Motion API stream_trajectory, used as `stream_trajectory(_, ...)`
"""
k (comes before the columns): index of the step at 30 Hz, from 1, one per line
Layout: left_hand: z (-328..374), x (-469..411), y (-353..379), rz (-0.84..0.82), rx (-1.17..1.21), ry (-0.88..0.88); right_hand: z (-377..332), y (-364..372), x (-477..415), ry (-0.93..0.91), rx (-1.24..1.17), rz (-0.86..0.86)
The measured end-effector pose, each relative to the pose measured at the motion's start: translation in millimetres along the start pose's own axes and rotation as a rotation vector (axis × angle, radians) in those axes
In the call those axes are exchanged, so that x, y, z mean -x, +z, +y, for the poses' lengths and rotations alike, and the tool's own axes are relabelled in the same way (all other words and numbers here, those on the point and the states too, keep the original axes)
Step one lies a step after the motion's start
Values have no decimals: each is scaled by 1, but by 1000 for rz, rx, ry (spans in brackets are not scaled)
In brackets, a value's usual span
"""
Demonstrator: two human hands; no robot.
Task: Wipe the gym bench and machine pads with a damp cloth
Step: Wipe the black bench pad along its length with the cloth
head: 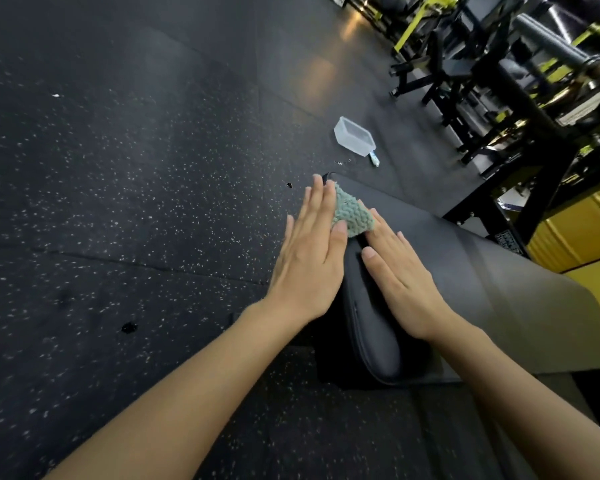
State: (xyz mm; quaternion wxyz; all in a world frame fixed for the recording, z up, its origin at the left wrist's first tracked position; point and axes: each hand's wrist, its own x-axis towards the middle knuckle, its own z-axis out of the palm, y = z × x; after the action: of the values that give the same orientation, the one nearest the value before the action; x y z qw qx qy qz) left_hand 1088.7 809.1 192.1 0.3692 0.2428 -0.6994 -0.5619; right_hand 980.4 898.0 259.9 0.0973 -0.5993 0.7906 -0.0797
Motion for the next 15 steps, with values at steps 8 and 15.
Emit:
stream_trajectory(8,-4,-32,-7,-32,-31,-32,0,0,-1,4,-8,14)
stream_trajectory(15,-5,29,-5,-63,81,-74,1,0,0,-15,-4,33)
